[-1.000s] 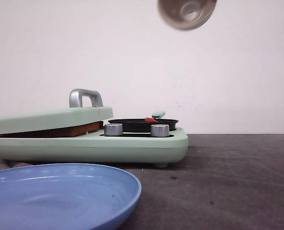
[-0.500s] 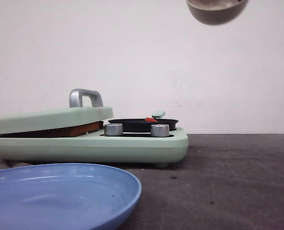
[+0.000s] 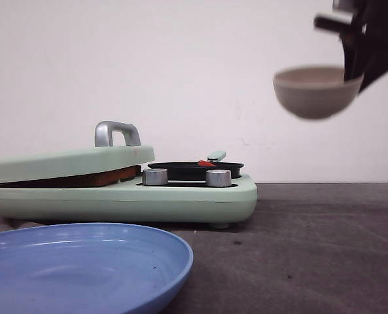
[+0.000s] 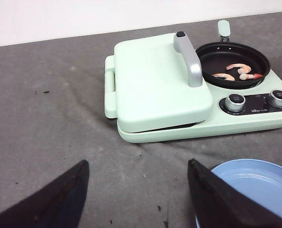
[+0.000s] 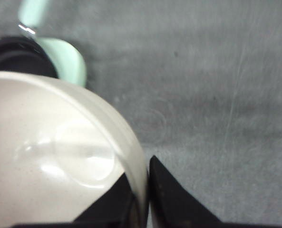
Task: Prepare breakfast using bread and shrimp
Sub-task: 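Carry the empty bowl back and lower it onto the table, then open the right gripper and raise it away from the bowl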
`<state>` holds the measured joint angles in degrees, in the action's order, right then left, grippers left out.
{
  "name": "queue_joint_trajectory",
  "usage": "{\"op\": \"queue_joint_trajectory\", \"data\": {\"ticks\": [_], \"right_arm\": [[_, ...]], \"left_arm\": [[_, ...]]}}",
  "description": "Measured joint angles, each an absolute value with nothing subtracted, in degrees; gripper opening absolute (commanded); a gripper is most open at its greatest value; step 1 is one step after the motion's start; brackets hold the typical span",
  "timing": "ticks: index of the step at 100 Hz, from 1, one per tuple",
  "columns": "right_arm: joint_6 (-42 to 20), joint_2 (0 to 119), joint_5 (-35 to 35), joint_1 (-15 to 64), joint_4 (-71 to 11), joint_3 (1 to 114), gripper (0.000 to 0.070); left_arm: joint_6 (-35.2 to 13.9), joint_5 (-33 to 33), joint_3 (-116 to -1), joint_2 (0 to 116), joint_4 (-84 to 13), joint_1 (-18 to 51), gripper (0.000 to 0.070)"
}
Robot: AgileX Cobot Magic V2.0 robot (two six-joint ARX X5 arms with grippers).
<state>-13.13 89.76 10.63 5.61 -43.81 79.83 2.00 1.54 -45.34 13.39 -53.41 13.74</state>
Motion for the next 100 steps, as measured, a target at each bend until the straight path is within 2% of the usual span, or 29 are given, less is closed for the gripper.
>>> {"op": "queue_joint_trajectory", "data": {"ticks": [40,78,84,94,100], "right_arm": [[-13.78,106.63,13.47,3.84,-41.01,79.83,0.0],[-13.85,108.71,13.69,3.81,-39.53,79.83,0.0001],[-13.85,108.71,14.5,3.79,-39.53,79.83,0.007],[-13.82,108.71,15.03,3.79,-39.51,79.83,0.0315],[-13.8,108.71,15.16,3.79,-39.53,79.83,0.0376]], "left_arm": [[2.0,1.54,-45.34,13.39,-53.67,13.74,0.0349],[2.0,1.54,-45.34,13.39,-53.74,13.74,0.0349],[2.0,1.54,-45.34,13.39,-53.74,13.74,0.0349],[2.0,1.54,-45.34,13.39,-53.74,13.74,0.0349],[2.0,1.54,-45.34,13.39,-53.74,13.74,0.0349]]}}
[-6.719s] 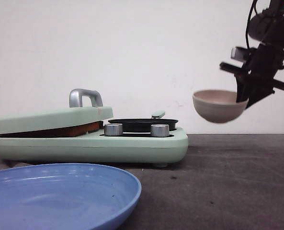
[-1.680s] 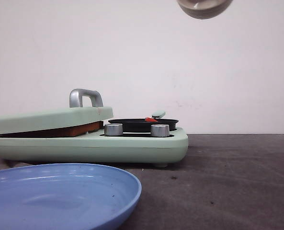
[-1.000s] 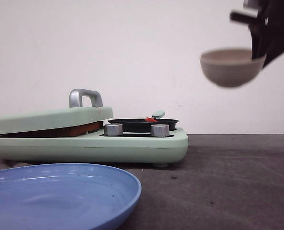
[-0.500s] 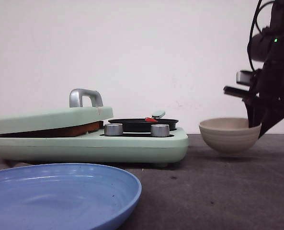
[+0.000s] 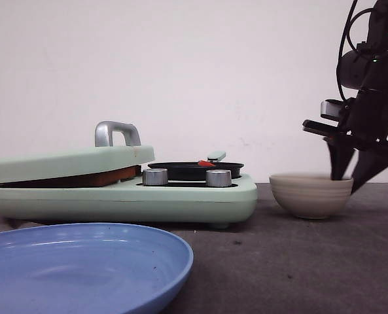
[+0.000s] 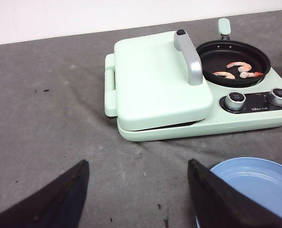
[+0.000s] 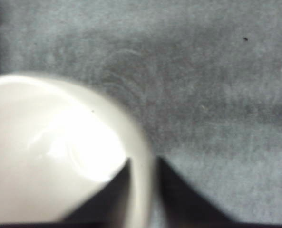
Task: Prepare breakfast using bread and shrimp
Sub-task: 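Open the right gripper and raise it away from the bowl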
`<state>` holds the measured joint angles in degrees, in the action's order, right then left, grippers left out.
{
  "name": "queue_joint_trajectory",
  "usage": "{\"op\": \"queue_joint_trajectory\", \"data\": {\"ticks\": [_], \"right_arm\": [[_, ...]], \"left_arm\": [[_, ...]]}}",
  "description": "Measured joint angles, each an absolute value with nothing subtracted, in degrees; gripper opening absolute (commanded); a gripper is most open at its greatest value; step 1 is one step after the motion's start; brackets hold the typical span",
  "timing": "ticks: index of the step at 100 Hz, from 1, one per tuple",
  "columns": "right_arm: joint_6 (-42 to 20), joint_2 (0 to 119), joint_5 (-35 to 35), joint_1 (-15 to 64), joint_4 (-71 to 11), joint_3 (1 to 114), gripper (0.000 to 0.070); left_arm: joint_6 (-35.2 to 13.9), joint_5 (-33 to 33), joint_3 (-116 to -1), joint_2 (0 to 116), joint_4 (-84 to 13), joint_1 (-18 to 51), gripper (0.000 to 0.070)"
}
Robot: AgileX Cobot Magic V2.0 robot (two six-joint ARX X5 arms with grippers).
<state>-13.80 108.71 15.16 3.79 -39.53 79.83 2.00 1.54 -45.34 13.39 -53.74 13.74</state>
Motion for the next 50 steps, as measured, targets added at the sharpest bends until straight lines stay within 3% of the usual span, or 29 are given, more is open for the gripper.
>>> {"op": "queue_joint_trajectory", "data": {"ticks": [31,50], "right_arm": [[-12.82,108.16,16.73,3.79,-39.51,79.83,0.0379],[-11.97,100.6,16.73,3.66,-37.95,79.83,0.0378]], "left_arm": [[1.28,1.54,-45.34,13.39,-53.78,13.74,0.0349],[0.64,1.54,-45.34,13.39,-53.67,13.74,0.0349]]}}
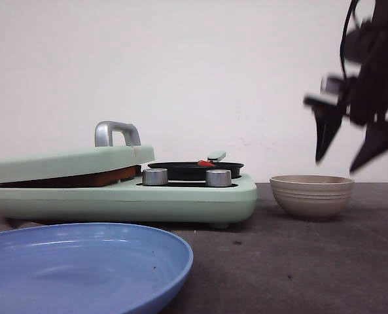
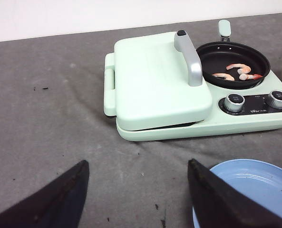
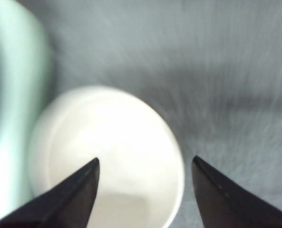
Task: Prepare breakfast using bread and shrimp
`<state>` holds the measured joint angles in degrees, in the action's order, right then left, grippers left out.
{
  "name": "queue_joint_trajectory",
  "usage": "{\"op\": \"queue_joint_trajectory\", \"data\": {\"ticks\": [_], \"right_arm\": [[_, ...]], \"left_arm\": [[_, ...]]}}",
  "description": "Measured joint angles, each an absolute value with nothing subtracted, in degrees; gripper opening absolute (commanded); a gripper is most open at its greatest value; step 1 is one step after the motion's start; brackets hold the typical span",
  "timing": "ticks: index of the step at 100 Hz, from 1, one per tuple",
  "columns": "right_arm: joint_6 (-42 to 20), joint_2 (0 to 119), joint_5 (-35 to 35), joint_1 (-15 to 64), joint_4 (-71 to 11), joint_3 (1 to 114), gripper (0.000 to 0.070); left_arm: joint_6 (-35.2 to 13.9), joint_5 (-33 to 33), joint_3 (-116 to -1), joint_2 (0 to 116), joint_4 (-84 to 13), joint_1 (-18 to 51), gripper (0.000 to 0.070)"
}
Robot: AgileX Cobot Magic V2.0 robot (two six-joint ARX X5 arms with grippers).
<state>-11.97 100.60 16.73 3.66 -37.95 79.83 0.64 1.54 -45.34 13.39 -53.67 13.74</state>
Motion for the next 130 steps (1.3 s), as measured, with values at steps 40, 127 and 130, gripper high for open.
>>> {"op": "queue_joint_trajectory", "data": {"ticks": [40,127,130], "right_arm": [[-10.68,79.48,19.9,3.92,-38.3,79.9,0.0377],[-5.32,38.63,16.64,19.73,-21.71,49.6,0.0],[-5.3,36.05,16.21,19.99,-20.27,46.44,0.0]], "left_arm": [[-2.31,1.54,-45.34,13.39,-48.25,13.74,0.0104],[-7.03,-5.93,-45.19,26.68,-30.83,13.74,0.0001],[-7.03,-5.93,-45.08,26.13,-30.7,13.74,0.0001]]}}
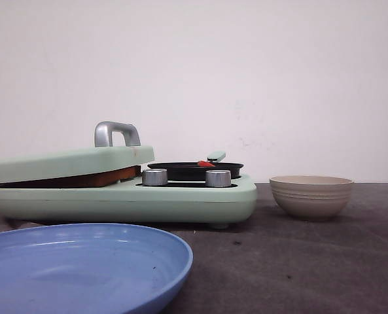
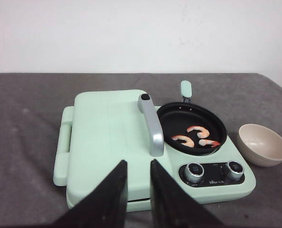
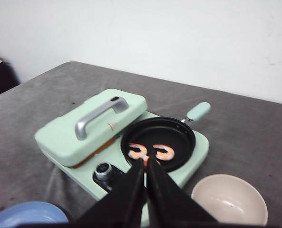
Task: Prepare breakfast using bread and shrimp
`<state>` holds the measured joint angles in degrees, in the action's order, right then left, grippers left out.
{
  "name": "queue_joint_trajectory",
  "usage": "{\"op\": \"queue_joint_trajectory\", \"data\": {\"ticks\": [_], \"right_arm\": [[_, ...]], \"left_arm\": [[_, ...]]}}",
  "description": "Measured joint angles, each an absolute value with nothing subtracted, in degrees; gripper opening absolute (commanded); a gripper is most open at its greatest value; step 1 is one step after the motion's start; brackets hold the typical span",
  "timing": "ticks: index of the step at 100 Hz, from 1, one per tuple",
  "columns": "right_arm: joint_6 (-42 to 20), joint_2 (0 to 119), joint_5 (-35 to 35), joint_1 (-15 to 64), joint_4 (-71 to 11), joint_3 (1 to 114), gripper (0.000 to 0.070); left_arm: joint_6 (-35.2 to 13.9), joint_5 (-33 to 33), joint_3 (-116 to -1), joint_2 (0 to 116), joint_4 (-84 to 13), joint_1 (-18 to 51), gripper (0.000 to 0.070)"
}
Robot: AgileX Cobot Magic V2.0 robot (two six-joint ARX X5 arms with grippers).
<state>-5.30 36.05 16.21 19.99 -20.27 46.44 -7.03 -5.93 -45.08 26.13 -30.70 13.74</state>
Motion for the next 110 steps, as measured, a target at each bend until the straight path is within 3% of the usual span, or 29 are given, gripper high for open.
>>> {"op": "queue_joint_trajectory", "data": {"ticks": [28,47,63,89,110], "right_arm": [[-8.56,11.84,9.37,20.32,-22.15,22.9,0.0],[-13.04,0.91,8.97,20.32,-23.7,15.73,0.0],[-14.02,0.47,6.15,20.32,-22.81,15.66,0.0],[-16.56,0.58,5.82,20.32,-22.9,15.66,0.0],[-18.11,0.58,5.93,20.32,-22.9,15.66,0.0]], "left_arm": [[-8.86,-4.23,-33.43,13.43,-29.21,13.76,0.0001],[-12.62,-2.5,-26.0,2.98,-30.04,13.74,0.0001],[-15.46,1.54,-25.5,1.5,-29.63,13.76,0.0002],[-20.18,2.63,-25.47,1.58,-29.78,13.76,0.0001],[-21.17,2.66,-25.47,1.58,-29.54,13.76,0.0001]]}}
